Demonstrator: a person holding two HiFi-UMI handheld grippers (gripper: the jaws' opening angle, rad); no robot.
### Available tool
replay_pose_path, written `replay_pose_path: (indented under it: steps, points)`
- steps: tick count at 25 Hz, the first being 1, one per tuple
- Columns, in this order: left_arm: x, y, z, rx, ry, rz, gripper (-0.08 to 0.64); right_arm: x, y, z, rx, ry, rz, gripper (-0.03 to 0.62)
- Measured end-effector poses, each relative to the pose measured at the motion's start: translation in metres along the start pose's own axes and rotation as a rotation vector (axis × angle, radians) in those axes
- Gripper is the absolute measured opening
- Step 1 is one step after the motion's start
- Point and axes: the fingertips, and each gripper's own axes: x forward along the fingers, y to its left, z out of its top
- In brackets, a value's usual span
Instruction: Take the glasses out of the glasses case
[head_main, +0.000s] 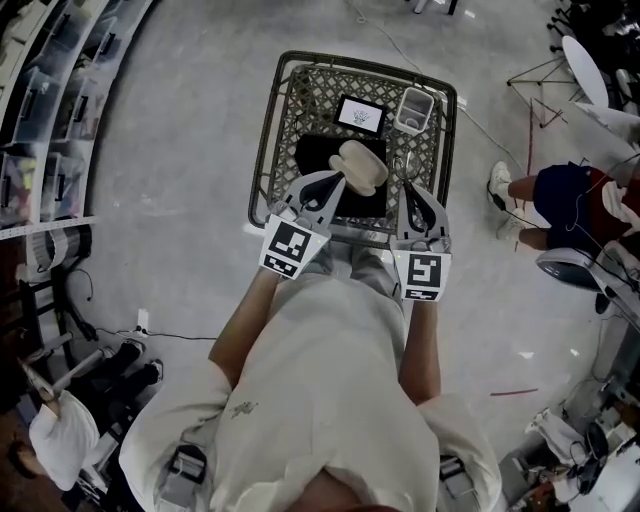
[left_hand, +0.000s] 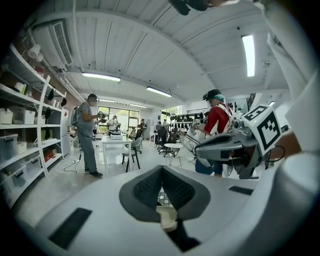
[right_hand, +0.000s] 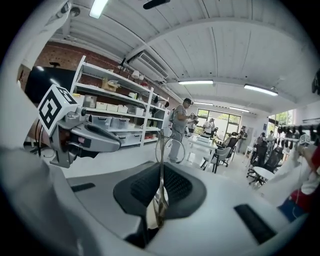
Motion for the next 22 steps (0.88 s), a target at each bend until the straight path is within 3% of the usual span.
replay_pose_path:
  steps: [22]
  points:
    - [-0.008,0.019,0.009,0.004,-0.031,-0.037,0.014,0.007,0.016,0.018,-0.027,0.005,-0.029,0.017]
